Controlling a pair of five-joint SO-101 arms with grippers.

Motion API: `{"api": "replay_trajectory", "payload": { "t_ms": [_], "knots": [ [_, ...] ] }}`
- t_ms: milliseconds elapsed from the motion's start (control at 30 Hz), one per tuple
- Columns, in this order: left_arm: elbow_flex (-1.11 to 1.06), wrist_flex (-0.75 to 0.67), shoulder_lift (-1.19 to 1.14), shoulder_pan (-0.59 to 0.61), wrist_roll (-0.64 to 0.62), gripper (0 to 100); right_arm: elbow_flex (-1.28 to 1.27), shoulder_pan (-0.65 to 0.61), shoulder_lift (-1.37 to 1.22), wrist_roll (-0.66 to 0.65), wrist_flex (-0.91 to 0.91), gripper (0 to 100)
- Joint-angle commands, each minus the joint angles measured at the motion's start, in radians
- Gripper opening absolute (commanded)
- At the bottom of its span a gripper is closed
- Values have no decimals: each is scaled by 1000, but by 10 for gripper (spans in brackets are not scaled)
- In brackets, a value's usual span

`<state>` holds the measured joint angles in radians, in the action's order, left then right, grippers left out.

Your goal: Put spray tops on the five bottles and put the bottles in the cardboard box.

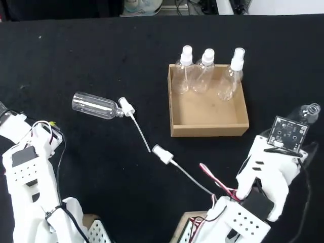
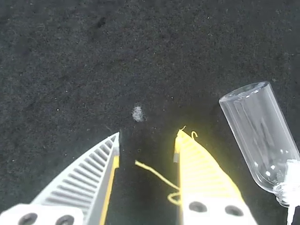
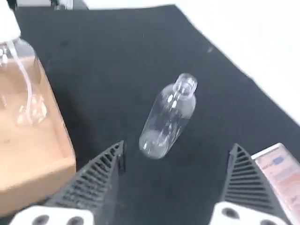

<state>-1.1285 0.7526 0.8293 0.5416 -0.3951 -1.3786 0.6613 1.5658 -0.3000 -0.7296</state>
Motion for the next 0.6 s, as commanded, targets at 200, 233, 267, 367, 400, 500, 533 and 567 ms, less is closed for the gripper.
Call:
{"api": "replay_trajectory", "payload": {
  "t_ms": [200, 233, 267, 367, 400, 500, 533, 567],
  "knots": [
    [53, -9, 15, -18, -3, 190, -1, 68, -410, -3, 557, 312],
    [53, -9, 15, -18, -3, 190, 10, 71, -478, 0, 615, 312],
    [53, -9, 15, -18, -3, 190, 19, 72, -542, 2, 661, 314],
    [53, -9, 17, -15, -3, 190, 30, 68, -707, 28, 787, 315],
    [53, -9, 17, -15, -3, 190, 31, 69, -753, 32, 838, 315],
    [53, -9, 17, -15, -3, 190, 27, 74, -880, 35, 991, 315],
    [51, -9, 17, -15, -3, 190, 25, 74, -921, 35, 1036, 315],
    [51, -9, 17, -15, -3, 190, 30, 74, -963, 37, 1076, 315]
  ]
}}
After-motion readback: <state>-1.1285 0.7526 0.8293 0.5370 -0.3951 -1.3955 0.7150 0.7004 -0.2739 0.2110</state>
